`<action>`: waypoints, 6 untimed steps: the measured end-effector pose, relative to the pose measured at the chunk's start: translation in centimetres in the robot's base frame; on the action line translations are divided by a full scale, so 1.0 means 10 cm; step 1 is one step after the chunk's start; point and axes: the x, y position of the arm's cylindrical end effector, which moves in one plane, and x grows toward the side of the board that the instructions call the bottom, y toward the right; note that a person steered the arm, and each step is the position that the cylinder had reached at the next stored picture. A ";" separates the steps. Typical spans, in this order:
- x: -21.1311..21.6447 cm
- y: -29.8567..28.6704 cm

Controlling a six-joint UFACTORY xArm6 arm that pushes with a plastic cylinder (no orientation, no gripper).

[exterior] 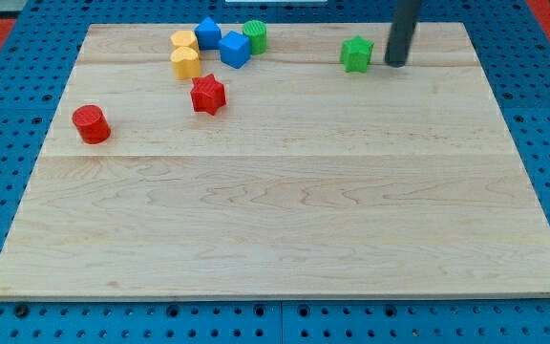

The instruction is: Push the green star diagonal to the green circle

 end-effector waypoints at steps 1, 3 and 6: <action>-0.16 -0.02; -0.14 -1.56; 1.38 -1.56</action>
